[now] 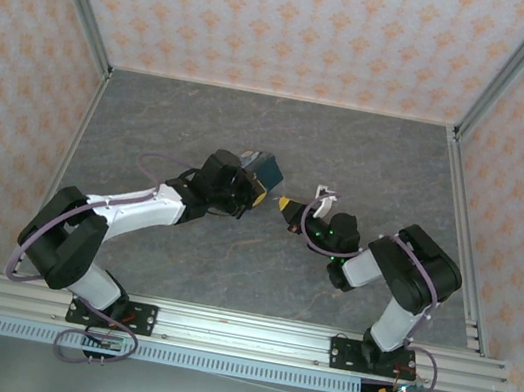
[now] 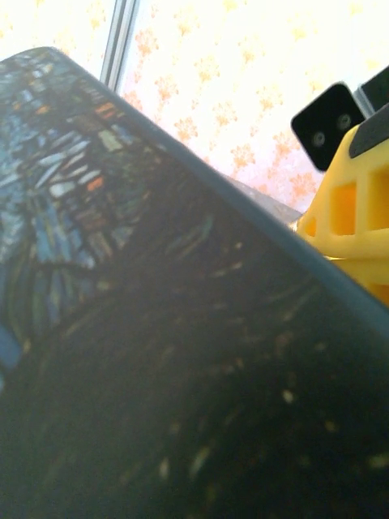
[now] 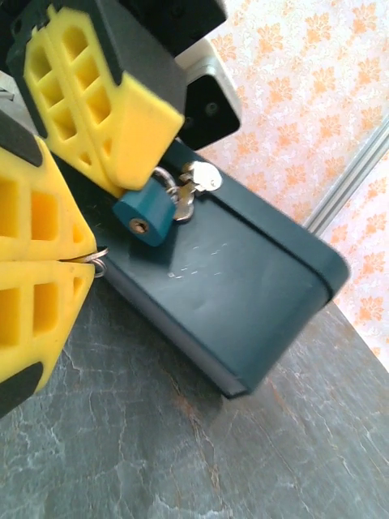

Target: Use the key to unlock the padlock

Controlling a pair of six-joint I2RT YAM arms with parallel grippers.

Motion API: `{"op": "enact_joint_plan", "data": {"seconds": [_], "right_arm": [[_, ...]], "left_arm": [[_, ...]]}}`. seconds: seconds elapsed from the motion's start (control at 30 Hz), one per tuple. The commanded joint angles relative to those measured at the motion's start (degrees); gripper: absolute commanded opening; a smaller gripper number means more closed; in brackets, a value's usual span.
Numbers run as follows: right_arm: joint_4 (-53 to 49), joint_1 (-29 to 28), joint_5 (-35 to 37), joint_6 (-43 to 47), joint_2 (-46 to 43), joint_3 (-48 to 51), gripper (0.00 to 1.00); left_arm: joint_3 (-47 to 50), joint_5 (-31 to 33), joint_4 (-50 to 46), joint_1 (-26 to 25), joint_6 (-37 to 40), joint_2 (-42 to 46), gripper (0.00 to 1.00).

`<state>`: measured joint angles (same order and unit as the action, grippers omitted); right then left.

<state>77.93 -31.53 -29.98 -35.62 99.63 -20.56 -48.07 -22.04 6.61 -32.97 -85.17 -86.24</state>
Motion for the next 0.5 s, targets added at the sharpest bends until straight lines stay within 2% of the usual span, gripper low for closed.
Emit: {"op": "enact_joint_plan", "data": {"seconds": [0.0, 0.47], "right_arm": [[0.67, 0.83, 0.14, 1.9, -2.67, 0.87, 0.0], [-1.08, 0.92, -1.85, 2.87, -4.21, 0.42, 0.0]], "left_arm": [[1.75, 1.92, -3.23, 0.01, 3.09, 1.32, 0.0], [5.83, 4.64, -8.5, 0.14, 8.05, 3.31, 0.0]]}}
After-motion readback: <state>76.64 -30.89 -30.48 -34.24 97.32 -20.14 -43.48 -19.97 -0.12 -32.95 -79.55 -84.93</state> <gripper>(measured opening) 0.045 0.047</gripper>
